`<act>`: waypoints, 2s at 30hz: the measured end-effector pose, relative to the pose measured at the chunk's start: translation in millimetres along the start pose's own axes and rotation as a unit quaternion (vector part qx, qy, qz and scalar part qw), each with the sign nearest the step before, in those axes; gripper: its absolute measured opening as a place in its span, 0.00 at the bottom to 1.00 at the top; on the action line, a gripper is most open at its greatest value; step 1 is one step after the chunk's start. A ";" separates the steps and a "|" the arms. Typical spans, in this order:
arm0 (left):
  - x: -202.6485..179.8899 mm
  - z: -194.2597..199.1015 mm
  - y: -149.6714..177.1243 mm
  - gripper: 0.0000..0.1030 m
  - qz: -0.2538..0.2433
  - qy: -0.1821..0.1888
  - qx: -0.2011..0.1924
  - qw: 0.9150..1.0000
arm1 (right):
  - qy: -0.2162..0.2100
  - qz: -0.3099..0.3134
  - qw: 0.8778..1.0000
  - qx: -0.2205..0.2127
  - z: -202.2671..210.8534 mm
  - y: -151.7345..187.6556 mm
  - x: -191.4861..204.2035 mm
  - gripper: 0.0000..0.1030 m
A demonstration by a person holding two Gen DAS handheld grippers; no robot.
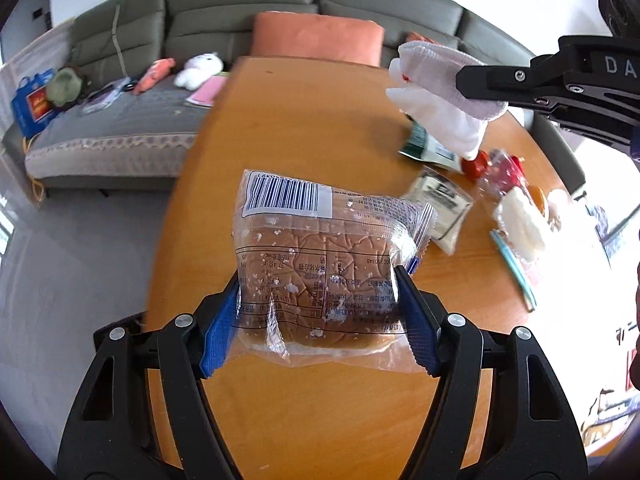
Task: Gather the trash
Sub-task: 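Carry bread and glove to the bin and open both grippers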
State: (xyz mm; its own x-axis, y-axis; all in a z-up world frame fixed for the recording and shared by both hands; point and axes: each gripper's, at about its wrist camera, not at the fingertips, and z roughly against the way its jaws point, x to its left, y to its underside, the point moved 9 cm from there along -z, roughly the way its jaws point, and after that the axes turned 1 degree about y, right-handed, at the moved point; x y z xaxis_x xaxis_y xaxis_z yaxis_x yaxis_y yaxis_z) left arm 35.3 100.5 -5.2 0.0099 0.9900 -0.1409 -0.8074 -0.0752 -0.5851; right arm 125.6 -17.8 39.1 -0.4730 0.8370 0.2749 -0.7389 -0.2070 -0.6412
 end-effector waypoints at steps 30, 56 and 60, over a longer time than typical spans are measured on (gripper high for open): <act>317.1 104.3 153.2 0.68 0.248 -0.179 0.025 0.952 | -0.161 0.190 0.952 0.176 -141.6 98.9 347.5 0.07; 336.3 121.9 132.7 0.94 0.236 -0.221 0.018 0.946 | -0.144 0.194 0.960 0.143 -139.9 77.6 357.1 0.62; 309.8 120.1 110.5 0.94 0.208 -0.207 0.004 0.956 | -0.137 0.174 0.967 0.128 -123.0 66.6 330.8 0.62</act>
State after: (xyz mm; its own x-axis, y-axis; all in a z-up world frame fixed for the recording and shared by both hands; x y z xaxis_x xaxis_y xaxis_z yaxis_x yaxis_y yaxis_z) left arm -121.7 413.2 -17.6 -0.5457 0.8375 -0.0301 -0.6956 -0.4727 -0.5410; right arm -21.1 307.6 -0.8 -0.7980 0.5356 0.2763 -0.5899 -0.6002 -0.5402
